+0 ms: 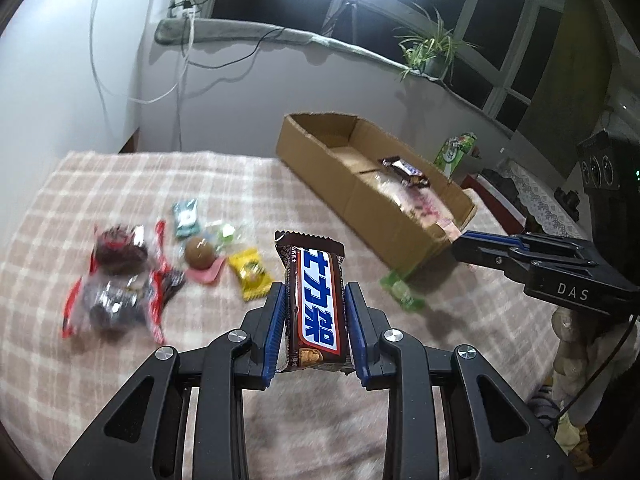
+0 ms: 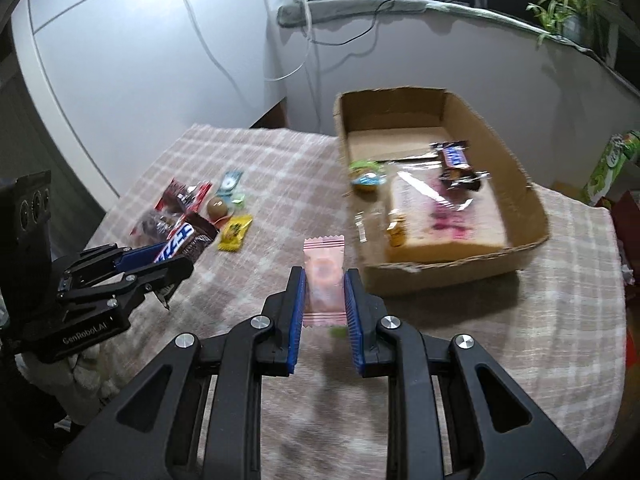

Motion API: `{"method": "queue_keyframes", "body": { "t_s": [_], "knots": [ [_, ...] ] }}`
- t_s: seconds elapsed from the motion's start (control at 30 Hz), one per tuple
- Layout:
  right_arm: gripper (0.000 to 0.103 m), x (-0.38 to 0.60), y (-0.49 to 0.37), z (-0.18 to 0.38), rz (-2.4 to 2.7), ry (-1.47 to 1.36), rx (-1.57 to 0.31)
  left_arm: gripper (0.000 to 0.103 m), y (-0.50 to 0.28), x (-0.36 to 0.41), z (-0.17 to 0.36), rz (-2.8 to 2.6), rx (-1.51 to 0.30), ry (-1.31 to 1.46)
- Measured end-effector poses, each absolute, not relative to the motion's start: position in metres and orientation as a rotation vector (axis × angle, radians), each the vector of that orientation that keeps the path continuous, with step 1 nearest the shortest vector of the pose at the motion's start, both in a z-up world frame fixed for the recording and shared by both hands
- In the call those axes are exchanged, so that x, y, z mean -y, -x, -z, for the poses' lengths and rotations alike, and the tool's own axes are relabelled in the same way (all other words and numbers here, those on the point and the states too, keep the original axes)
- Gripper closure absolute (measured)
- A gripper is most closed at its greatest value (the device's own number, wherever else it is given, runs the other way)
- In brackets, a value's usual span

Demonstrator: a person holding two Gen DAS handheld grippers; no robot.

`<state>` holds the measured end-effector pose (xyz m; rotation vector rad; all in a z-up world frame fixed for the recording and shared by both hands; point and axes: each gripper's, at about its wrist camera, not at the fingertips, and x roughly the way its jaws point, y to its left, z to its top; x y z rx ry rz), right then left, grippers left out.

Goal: Organize snacks
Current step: 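Carry the chocolate bar and pink candy toward the box with both tools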

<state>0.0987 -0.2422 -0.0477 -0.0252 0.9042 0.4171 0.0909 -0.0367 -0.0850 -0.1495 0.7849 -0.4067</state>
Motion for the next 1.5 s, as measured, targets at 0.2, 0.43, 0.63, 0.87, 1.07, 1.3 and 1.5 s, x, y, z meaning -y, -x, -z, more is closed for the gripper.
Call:
{"method": "queue_keyframes", "body": {
  "t_s": [0.2,0.43,0.63,0.87,1.07,1.3,1.5],
  "knots": [
    [0.082,0.266,-0.108,0.038,-0.377,-0.003,-0.88,0.075,-0.108,0.051,0.075,0.435,-0.763,0.142],
    [0.083,0.289,-0.122,0.031,-0.334,-0.016,-0.855,0.075,-0.13,0.07,0.069,0.46,-0.748,0.136],
    [0.082,0.306,-0.139,0.03,-0.305,-0.033,-0.843,0.075,-0.155,0.085,0.065,0.48,-0.74,0.147],
    [0.082,0.319,-0.161,0.035,-0.277,-0.033,-0.846,0.075,-0.178,0.101,0.063,0.5,-0.735,0.138],
    [0.082,0.329,-0.18,0.045,-0.256,-0.045,-0.857,0.075,-0.196,0.114,0.068,0.511,-0.75,0.133],
    [0.082,0.337,-0.196,0.055,-0.244,-0.058,-0.878,0.075,-0.205,0.123,0.073,0.523,-0.766,0.127],
    [0.082,0.338,-0.203,0.062,-0.246,-0.062,-0.889,0.075,-0.207,0.128,0.075,0.53,-0.777,0.121]
  ]
}}
